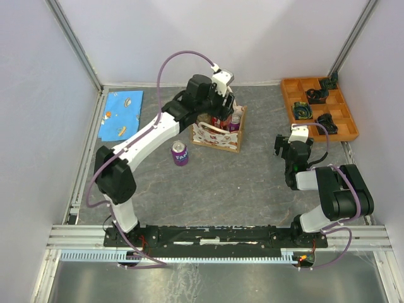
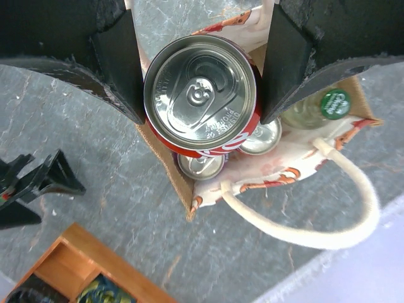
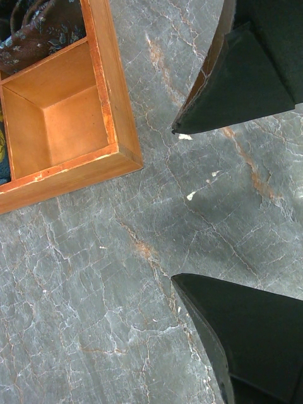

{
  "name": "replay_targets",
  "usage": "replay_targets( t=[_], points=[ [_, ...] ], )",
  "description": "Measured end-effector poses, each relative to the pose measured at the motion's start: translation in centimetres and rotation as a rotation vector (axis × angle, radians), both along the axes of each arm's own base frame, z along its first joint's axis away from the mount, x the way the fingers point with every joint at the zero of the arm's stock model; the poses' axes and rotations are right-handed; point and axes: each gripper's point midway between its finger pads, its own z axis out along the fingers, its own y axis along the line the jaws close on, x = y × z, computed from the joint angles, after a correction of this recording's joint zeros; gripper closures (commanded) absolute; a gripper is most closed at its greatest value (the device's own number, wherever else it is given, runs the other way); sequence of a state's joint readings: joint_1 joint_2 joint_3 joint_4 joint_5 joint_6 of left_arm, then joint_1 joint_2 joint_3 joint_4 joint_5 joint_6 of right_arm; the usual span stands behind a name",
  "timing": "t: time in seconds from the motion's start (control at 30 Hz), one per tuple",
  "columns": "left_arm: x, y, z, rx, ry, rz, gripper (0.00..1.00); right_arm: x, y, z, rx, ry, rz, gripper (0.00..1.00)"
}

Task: Take the beverage out of the canvas bag

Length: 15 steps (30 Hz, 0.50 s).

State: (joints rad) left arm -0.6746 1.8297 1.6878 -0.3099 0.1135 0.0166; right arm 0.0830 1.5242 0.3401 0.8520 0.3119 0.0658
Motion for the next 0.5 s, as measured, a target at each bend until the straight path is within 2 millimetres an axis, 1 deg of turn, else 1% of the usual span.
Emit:
replay_targets(
  t=[0.13, 0.23, 0.5],
  points=[
    [-0.7, 0.8, 3.7, -0.031, -0.068, 0.002, 0.97, 0.0, 0.0, 0.0, 0.000, 0.000, 0.000, 0.01],
    [-1.3, 1.8, 6.6, -0.054, -0.128, 0.013, 0.97, 0.0, 0.0, 0.0, 0.000, 0.000, 0.000, 0.01],
    [-4.9, 6.3, 14.1, -0.127, -0.269, 0.081, 0.97, 0.0, 0.0, 0.0, 0.000, 0.000, 0.000, 0.01]
  ],
)
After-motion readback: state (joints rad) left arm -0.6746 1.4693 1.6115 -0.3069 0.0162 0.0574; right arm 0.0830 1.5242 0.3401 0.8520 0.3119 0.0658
